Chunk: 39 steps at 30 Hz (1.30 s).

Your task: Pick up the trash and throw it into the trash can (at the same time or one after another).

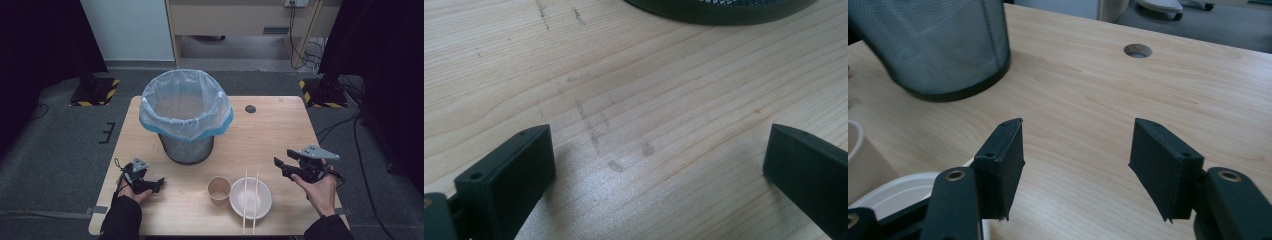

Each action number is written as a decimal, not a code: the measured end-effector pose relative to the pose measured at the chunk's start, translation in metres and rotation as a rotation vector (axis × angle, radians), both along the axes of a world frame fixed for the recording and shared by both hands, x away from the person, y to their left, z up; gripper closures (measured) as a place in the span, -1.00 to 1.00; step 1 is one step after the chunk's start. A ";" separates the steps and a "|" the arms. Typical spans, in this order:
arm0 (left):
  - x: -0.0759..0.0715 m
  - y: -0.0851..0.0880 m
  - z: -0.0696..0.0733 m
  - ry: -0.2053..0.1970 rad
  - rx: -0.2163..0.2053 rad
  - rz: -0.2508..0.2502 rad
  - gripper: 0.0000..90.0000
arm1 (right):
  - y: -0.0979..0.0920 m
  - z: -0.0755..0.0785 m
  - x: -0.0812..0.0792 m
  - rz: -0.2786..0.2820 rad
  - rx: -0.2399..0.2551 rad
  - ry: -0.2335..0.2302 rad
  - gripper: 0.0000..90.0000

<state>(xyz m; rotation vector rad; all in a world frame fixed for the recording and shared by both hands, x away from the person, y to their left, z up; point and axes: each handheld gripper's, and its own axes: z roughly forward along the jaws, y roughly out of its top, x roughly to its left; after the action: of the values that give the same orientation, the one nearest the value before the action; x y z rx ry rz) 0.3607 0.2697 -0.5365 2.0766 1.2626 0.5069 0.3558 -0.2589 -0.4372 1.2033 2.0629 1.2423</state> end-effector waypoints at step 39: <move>0.000 -0.001 0.000 0.001 0.001 -0.005 -1.00 | 0.072 -0.041 -0.051 0.096 -0.158 0.156 0.09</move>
<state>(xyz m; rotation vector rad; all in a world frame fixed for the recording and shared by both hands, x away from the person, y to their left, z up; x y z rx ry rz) 0.3606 0.2682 -0.5364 2.0805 1.2581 0.5042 0.3046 -0.1868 -0.4787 1.1739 2.3087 1.0318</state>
